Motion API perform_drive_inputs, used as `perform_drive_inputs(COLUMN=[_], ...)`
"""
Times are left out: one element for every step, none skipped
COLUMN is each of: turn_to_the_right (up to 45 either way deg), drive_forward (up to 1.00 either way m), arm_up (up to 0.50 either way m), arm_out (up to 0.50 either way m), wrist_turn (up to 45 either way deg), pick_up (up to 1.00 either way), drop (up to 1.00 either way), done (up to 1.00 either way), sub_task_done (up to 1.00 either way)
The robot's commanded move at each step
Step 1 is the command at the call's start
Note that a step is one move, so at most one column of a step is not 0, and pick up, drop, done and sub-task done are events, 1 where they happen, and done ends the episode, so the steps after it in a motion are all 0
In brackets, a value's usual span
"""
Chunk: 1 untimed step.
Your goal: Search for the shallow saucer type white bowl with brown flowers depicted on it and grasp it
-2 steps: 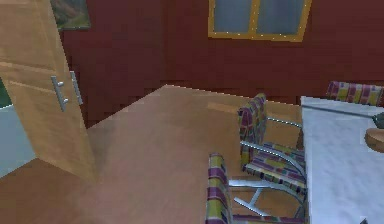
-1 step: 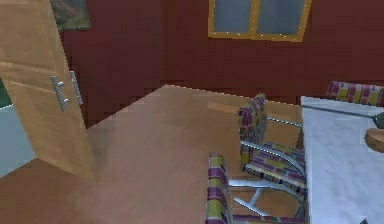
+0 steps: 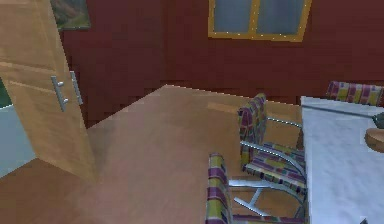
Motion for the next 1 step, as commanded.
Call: perform_drive_inputs(turn_to_the_right=[0.0], drive_forward=[0.00], arm_up=[-0.28], arm_out=[0.00], wrist_turn=[0.0], pick_up=[0.00], drop=[0.00], done=[0.00], sub_task_done=[0.00])
